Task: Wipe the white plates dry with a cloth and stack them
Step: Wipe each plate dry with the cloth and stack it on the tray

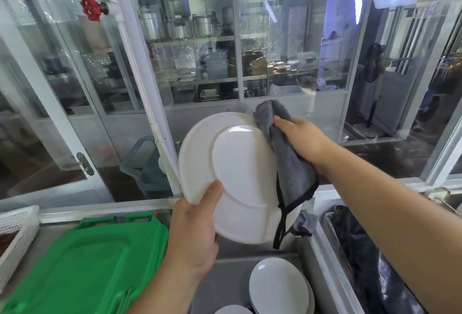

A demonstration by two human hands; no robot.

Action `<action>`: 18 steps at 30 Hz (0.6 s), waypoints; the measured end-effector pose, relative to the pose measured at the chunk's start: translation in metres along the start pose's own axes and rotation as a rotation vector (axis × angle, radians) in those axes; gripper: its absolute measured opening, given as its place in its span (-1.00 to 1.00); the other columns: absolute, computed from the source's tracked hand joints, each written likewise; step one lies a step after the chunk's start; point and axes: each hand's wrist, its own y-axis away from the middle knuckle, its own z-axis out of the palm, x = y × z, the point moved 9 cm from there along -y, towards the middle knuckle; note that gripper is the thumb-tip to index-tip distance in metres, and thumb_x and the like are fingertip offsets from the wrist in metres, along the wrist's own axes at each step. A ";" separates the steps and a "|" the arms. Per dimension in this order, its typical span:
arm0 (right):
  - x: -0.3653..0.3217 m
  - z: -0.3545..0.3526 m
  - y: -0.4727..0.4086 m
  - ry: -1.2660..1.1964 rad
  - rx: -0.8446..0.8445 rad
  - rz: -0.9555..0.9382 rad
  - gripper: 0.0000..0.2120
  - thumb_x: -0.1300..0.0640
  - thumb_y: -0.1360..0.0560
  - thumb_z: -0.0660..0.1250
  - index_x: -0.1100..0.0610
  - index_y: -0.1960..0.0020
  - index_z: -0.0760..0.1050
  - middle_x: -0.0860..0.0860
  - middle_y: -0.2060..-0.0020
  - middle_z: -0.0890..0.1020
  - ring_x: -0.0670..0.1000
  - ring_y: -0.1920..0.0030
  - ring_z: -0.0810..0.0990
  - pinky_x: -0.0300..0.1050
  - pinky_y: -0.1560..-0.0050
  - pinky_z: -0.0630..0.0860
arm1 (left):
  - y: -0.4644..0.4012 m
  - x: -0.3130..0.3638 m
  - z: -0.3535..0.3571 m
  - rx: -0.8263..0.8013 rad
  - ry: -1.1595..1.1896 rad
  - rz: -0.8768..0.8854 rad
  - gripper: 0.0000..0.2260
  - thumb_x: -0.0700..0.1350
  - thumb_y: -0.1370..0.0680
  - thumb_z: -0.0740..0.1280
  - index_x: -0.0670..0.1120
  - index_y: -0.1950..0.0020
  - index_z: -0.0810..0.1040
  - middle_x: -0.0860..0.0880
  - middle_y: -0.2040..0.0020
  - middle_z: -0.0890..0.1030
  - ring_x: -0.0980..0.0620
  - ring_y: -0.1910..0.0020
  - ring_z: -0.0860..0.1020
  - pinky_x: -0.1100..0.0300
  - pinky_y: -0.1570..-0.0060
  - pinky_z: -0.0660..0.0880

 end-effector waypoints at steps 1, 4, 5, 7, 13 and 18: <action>0.012 -0.001 0.005 -0.087 0.028 0.054 -0.76 -0.13 -0.67 0.25 -0.07 0.06 0.59 -0.10 0.10 0.70 -0.11 0.09 0.65 -0.20 0.19 0.48 | -0.001 0.000 -0.001 0.005 -0.003 0.001 -0.67 -0.09 -0.46 0.49 -0.06 -0.22 0.73 -0.07 -0.22 0.75 -0.04 -0.22 0.71 -0.14 -0.37 0.52; 0.049 0.007 0.022 -0.255 0.096 0.187 -0.75 -0.09 -0.67 0.25 0.03 0.02 0.58 0.07 0.04 0.71 0.01 0.06 0.67 -0.11 0.16 0.54 | -0.007 0.001 -0.003 0.016 -0.024 0.032 -0.69 -0.14 -0.47 0.58 -0.01 -0.21 0.76 -0.06 -0.25 0.74 -0.06 -0.27 0.69 -0.18 -0.46 0.45; 0.060 0.014 0.029 -0.291 0.111 0.228 -0.73 -0.09 -0.68 0.23 0.06 0.00 0.57 0.12 0.02 0.71 0.07 0.02 0.68 -0.04 0.08 0.58 | -0.010 0.002 -0.003 0.017 -0.032 0.046 -0.71 -0.10 -0.48 0.54 0.06 -0.19 0.77 -0.05 -0.26 0.74 -0.04 -0.28 0.68 -0.18 -0.46 0.44; 0.078 0.029 0.042 -0.349 0.134 0.280 -0.72 -0.07 -0.70 0.19 0.08 0.00 0.55 0.19 0.02 0.71 0.11 -0.02 0.70 0.05 -0.05 0.65 | -0.015 0.003 -0.004 0.014 -0.066 0.080 -0.70 0.00 -0.46 0.53 0.16 -0.19 0.76 -0.01 -0.26 0.73 -0.03 -0.30 0.67 -0.21 -0.48 0.43; 0.116 0.067 0.067 -0.707 0.256 0.409 -0.74 0.00 -0.72 0.21 0.09 0.08 0.51 -0.01 0.32 0.65 0.03 0.27 0.66 -0.32 0.57 0.47 | -0.018 -0.010 -0.008 0.031 -0.233 0.170 -0.53 0.36 -0.42 0.56 0.24 -0.27 0.71 0.09 -0.24 0.74 0.09 -0.28 0.68 -0.09 -0.40 0.45; 0.140 0.086 0.078 -0.791 0.254 0.570 -0.67 -0.15 -0.65 0.29 0.13 -0.06 0.56 0.08 0.11 0.71 0.08 0.18 0.70 -0.13 0.34 0.52 | -0.007 -0.028 -0.002 0.030 -0.306 0.119 -0.55 0.38 -0.44 0.53 0.29 -0.28 0.68 0.15 -0.24 0.73 0.12 -0.28 0.67 -0.02 -0.31 0.49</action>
